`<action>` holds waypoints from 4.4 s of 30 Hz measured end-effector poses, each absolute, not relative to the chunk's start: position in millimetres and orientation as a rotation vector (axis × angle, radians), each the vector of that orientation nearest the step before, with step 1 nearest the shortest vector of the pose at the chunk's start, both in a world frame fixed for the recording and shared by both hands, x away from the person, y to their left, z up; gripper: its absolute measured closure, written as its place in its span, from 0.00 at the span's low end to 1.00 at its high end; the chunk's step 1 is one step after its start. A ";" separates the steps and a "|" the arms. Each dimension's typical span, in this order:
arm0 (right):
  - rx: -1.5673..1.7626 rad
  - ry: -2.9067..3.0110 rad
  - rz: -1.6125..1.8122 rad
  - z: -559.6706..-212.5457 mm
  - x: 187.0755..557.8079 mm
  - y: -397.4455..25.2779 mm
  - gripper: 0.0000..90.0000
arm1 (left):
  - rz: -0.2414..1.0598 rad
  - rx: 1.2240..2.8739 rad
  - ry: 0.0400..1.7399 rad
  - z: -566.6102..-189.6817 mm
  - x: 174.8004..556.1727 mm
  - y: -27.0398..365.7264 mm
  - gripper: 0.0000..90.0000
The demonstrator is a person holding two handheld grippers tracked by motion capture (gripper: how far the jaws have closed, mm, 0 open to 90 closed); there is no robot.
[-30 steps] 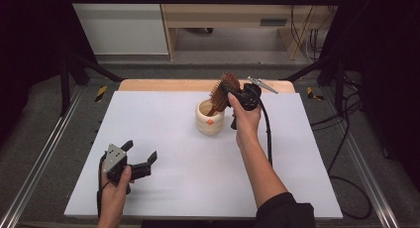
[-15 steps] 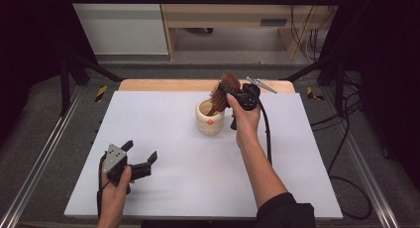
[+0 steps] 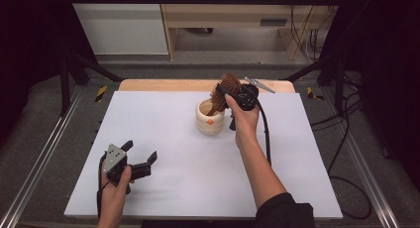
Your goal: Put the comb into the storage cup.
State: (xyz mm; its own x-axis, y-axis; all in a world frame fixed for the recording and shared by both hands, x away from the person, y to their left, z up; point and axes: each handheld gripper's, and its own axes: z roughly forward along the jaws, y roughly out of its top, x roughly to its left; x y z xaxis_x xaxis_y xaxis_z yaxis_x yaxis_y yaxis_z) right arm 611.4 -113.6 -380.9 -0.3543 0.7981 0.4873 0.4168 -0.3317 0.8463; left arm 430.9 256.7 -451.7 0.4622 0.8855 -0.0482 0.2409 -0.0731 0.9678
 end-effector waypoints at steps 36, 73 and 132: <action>1.554 1.620 1.671 -380.5 611.3 -116.2 0.20 | 0.726 1.593 1.007 -451.8 431.0 256.6 0.03; 1.373 1.506 1.688 -355.2 591.2 -133.1 0.07 | 0.728 1.595 1.006 -451.6 430.6 256.0 0.03; 1.140 1.620 1.597 -319.5 540.6 -184.6 0.06 | 0.746 1.574 1.002 -449.7 429.7 260.6 0.02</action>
